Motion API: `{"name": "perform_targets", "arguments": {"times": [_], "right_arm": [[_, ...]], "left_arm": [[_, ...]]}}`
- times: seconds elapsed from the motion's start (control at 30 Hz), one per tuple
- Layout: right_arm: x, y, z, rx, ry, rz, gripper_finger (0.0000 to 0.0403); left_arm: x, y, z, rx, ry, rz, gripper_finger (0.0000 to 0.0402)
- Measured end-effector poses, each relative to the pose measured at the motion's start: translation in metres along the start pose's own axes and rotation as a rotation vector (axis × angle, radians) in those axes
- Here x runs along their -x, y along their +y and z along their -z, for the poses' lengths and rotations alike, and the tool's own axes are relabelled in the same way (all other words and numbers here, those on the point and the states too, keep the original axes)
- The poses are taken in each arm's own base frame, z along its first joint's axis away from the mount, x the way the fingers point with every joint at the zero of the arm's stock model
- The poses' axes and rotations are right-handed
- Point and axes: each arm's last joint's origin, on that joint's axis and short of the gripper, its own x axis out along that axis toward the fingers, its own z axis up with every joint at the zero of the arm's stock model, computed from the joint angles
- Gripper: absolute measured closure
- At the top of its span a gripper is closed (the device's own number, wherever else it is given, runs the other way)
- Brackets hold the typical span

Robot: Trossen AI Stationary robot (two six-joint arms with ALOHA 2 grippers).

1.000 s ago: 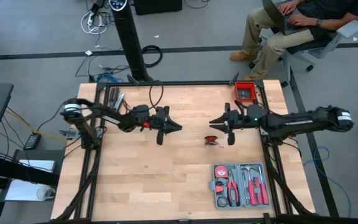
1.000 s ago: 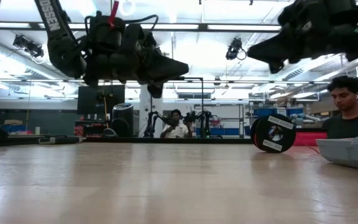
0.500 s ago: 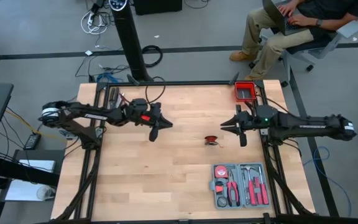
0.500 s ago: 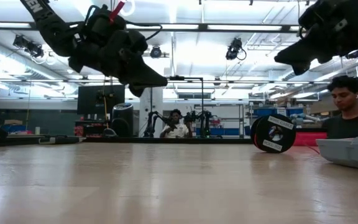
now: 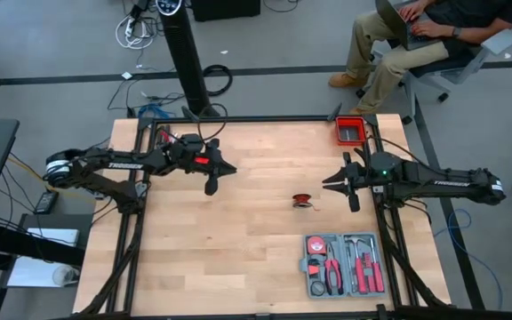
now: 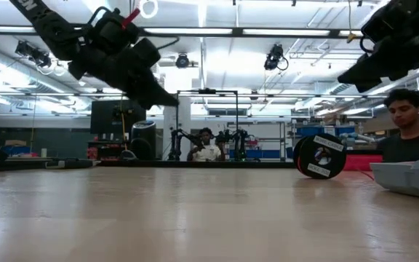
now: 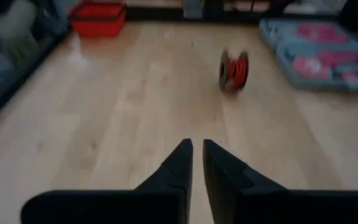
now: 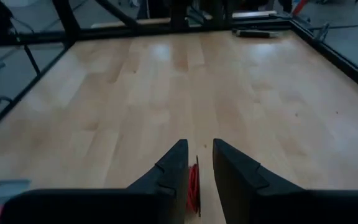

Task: Coil cords
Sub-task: Return to Home Position

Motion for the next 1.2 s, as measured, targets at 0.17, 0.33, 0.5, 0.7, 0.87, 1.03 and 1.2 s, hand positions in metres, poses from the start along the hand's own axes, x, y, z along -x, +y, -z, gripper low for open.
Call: {"name": "perform_targets", "arguments": {"times": [0.17, 0.33, 0.5, 0.7, 0.87, 1.03, 1.2], "right_arm": [[0.0, -0.001, -0.007, -0.035, -0.069, 0.024, 0.0329], [0.0, -0.001, -0.011, -0.029, -0.117, 0.025, 0.0329], [0.0, -0.001, -0.013, -0.022, -0.133, 0.025, 0.0329], [0.001, -0.001, -0.014, -0.021, -0.14, 0.025, 0.0329], [0.001, -0.001, -0.014, -0.02, -0.145, 0.025, 0.0329], [0.001, -0.001, -0.014, -0.019, -0.145, 0.025, 0.0329], [0.0, -0.002, -0.012, -0.018, -0.151, 0.025, 0.0329]], "left_arm": [[0.007, 0.003, 0.012, -0.008, -0.016, -0.019, 0.0359], [0.024, 0.008, 0.019, 0.02, -0.101, -0.068, 0.0359], [0.041, 0.005, 0.023, 0.068, -0.143, -0.093, 0.0359], [0.057, -0.013, 0.032, 0.092, -0.212, -0.053, 0.0359], [0.071, -0.033, 0.051, 0.122, -0.346, -0.039, 0.0359], [0.081, -0.044, 0.065, 0.158, -0.429, -0.012, 0.0359], [0.082, -0.052, 0.065, 0.146, -0.434, 0.048, 0.0359]]}}
